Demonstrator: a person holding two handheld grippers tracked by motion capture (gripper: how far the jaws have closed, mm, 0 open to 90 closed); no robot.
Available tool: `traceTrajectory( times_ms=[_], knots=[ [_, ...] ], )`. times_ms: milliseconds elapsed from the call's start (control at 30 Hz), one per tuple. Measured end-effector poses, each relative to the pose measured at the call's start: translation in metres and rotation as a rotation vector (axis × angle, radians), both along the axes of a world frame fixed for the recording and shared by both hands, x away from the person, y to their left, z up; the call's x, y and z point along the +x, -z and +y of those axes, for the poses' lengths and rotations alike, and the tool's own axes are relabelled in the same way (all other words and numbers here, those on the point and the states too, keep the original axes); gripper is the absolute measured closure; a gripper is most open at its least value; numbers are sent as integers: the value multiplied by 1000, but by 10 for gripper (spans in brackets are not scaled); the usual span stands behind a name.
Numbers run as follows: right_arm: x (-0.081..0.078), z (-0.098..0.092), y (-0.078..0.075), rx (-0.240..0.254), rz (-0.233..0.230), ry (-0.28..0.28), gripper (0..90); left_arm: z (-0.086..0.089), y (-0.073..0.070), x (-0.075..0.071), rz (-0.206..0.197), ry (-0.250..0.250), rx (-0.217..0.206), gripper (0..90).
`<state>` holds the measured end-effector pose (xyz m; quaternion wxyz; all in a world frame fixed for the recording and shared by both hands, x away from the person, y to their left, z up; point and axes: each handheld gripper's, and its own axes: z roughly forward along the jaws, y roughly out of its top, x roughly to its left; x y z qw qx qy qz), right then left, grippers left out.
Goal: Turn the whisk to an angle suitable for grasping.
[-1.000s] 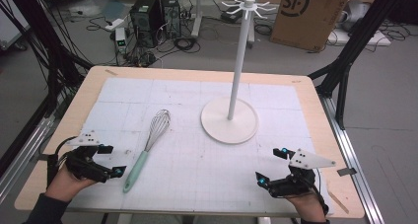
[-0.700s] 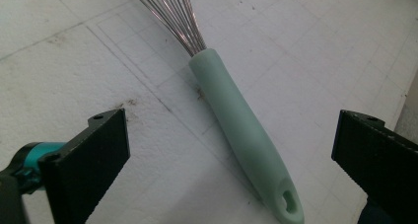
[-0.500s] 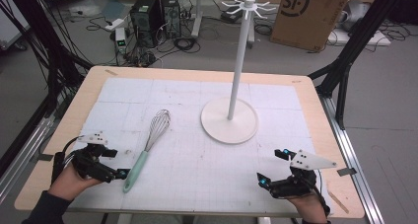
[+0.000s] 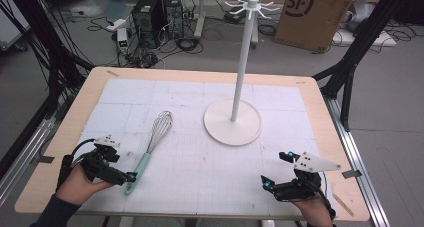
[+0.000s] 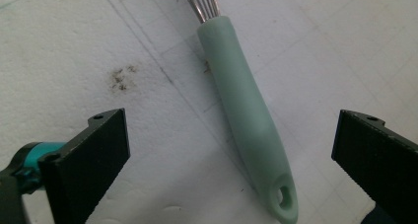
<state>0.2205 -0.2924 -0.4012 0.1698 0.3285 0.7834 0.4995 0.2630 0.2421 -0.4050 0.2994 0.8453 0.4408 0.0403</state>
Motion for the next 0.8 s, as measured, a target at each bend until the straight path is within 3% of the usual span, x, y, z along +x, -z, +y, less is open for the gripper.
traceTrajectory(
  times_ms=[200,333,600,800],
  knots=[
    [0,-1,1,-2,8,2,0,-13,-2,0,11,-27,56,17],
    [0,-2,3,0,13,10,0,-22,-2,3,42,-63,91,18],
    [-1,-5,7,-9,19,19,0,-40,2,9,60,-58,143,19],
    [-2,-7,9,-10,20,27,0,-44,6,16,74,-75,175,94]
  ],
)
